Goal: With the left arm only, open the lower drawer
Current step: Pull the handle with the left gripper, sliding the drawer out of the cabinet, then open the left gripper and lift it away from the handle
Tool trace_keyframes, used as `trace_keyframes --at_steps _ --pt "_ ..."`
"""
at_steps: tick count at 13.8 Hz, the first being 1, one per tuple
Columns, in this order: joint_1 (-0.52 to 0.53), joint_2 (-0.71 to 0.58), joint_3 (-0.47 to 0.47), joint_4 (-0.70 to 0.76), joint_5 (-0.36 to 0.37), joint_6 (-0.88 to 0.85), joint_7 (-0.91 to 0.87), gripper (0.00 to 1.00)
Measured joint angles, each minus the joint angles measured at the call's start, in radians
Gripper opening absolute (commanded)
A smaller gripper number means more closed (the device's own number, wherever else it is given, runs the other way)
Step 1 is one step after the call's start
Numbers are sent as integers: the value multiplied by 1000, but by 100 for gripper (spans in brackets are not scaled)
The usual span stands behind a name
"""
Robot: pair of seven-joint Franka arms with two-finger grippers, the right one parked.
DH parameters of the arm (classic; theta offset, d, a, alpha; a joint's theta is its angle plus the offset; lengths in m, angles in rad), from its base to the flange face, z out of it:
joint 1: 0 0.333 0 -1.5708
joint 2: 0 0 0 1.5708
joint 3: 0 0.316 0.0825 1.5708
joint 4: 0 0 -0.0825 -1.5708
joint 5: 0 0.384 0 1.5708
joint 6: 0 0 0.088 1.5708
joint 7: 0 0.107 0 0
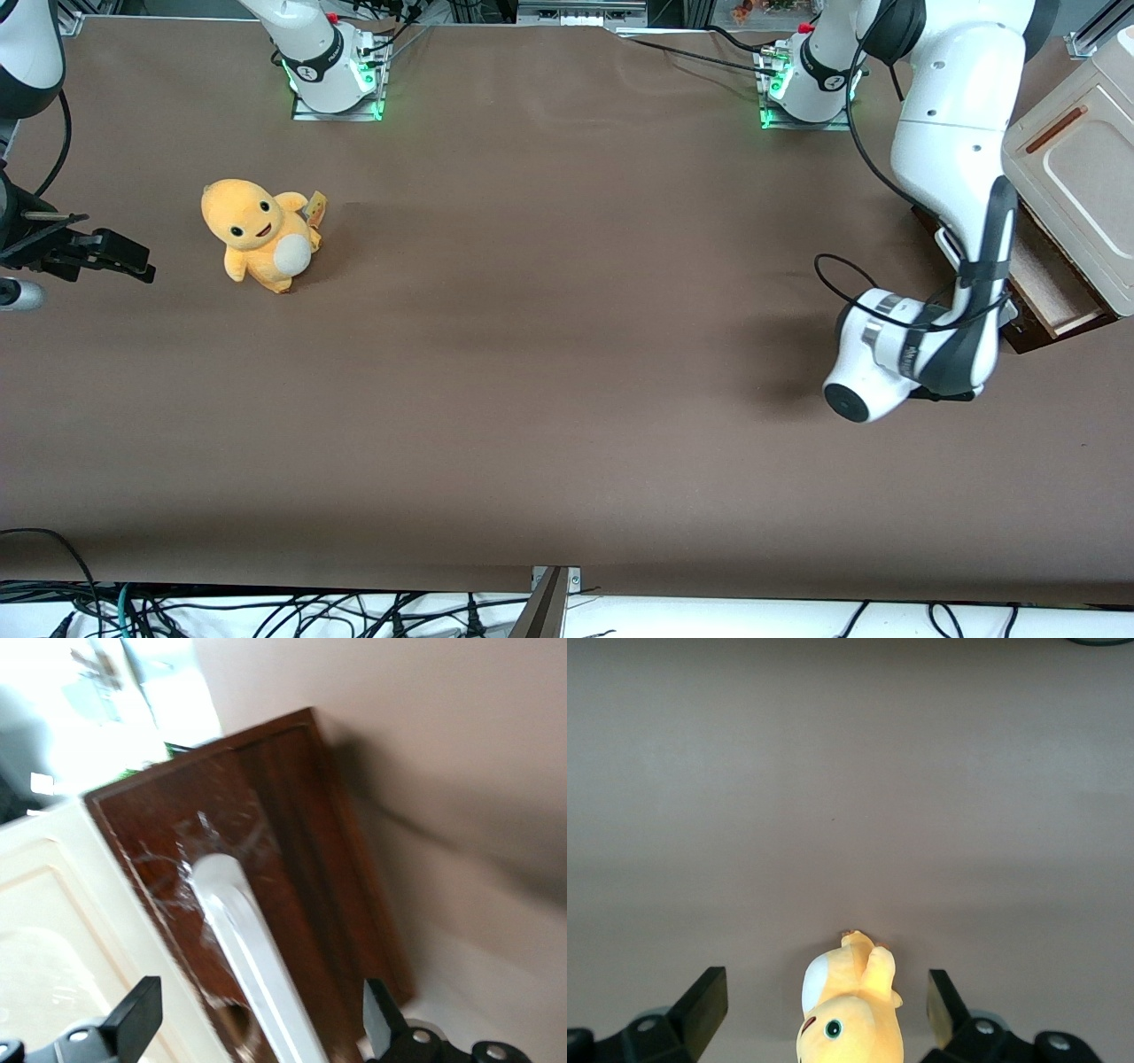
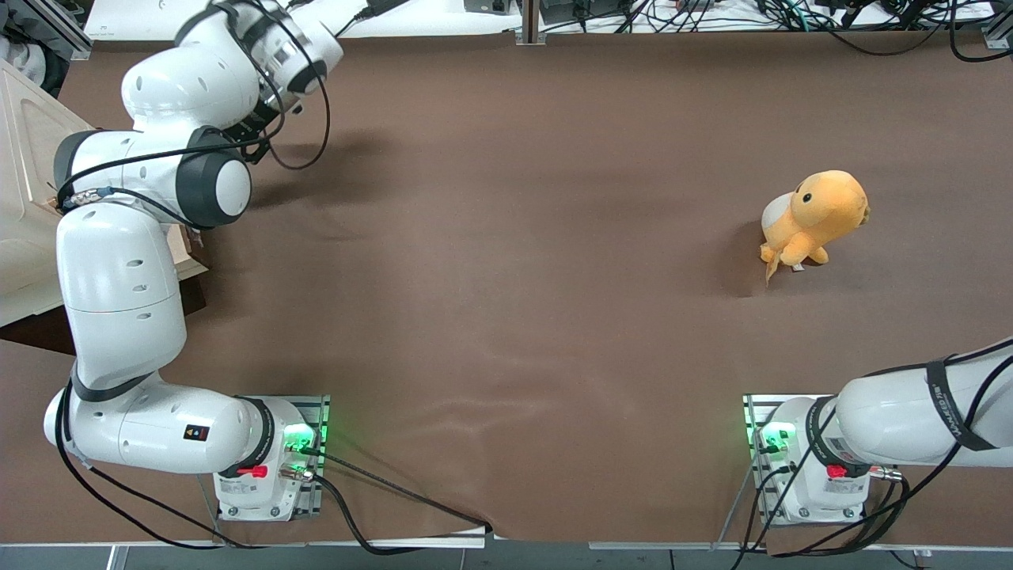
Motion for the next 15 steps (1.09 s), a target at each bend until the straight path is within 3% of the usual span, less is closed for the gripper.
trace_keyframes --at_steps 5,8,10,12,15 --pt "54 -62 4 252 -508 -1 6 100" --pt "127 -122 5 317 -741 43 21 100" --pt "169 -156 5 326 -797 79 107 100" --pt "202 -204 1 305 -803 146 252 100" --pt "208 -388 7 76 -803 356 427 100"
